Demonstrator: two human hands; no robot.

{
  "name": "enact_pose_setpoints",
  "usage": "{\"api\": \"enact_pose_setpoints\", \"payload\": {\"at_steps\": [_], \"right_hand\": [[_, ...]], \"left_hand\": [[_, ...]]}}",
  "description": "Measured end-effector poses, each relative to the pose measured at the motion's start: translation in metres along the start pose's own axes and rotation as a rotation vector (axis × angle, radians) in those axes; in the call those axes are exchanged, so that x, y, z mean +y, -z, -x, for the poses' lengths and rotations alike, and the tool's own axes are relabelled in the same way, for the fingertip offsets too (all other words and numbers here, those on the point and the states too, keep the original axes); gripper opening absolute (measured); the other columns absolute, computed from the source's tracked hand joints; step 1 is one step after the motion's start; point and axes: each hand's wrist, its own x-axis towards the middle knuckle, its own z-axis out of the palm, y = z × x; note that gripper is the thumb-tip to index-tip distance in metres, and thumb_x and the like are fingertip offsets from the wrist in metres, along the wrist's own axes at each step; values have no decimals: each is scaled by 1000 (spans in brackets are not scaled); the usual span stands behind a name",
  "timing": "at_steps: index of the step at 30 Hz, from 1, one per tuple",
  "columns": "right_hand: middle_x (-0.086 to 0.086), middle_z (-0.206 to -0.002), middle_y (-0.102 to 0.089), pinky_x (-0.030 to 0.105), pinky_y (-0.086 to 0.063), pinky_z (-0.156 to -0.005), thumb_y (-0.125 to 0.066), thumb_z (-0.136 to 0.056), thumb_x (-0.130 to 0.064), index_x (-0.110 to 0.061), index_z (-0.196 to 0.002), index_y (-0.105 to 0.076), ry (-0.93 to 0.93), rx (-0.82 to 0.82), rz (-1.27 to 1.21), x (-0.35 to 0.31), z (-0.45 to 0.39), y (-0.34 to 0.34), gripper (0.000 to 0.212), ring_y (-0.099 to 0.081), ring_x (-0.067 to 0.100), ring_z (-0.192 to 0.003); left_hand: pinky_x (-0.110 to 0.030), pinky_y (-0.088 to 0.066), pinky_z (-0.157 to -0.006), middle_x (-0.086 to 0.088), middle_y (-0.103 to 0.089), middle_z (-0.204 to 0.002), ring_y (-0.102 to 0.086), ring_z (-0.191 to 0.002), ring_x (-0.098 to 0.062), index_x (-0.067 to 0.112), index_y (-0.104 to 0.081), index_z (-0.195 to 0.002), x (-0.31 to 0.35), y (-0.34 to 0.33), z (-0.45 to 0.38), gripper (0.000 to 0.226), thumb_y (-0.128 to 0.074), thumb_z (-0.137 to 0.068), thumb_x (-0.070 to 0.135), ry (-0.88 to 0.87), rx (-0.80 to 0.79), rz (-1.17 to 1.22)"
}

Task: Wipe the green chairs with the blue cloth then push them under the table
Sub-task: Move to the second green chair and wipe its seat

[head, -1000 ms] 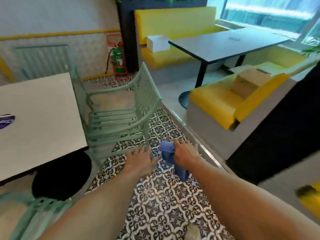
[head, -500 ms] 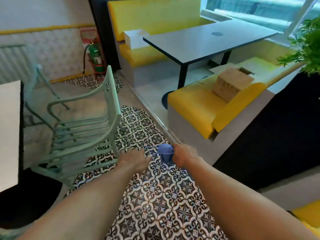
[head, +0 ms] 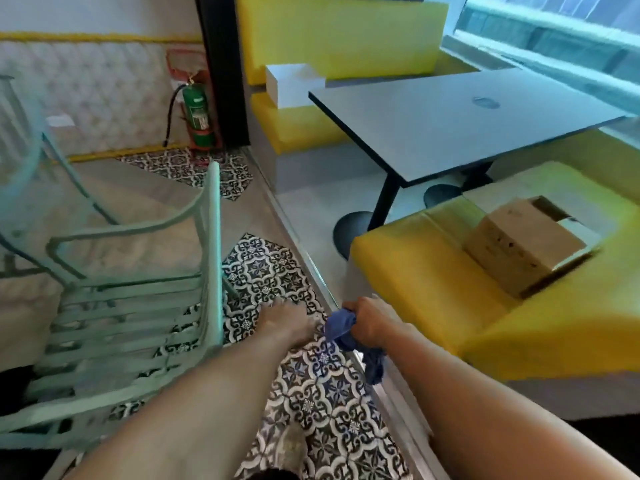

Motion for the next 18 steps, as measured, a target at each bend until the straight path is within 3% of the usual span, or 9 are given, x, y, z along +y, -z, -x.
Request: {"api": "enact_pose_setpoints", "payload": {"at_steps": [4,9,14,18], "right_hand": [[14,-125,-50,32,-42,-83,-64,-87,-26,-13,-121,-52,-1,15,65,-10,-71,53,38,-49,30,-116],[14,-124,-42,35,-42,-91,-63,-87,-31,-13,-124,-51,106,115,153,-28,-161,109,43,-47,32,-115],[11,-121,-40,38,-46,-87,-68,-84,-29,-16,-123,-50,260,172,188,-47,-269,144,45,-48,30,-112],[9,-124,-42,40,-47,-89,-74,-80,-24,-16,-127,-48,365,103,192,-61,-355,187,54,-47,30,-115]], "left_hand": [[-52,-29,-108,-13,-46,-145,-37,-135,-32,17,-47,-137,-17,53,-66,56,-35,-97,54,36,38,19],[-53,-26,-110,-10,-45,-147,-34,-137,-32,19,-47,-137,-47,101,-141,56,-35,-97,55,107,72,73],[-49,-28,-110,-11,-44,-147,-33,-138,-32,18,-47,-138,-72,137,-224,54,-38,-96,52,190,94,110],[-47,-31,-109,-12,-45,-144,-37,-134,-32,18,-47,-137,-87,178,-287,52,-45,-93,47,255,129,178]]}}
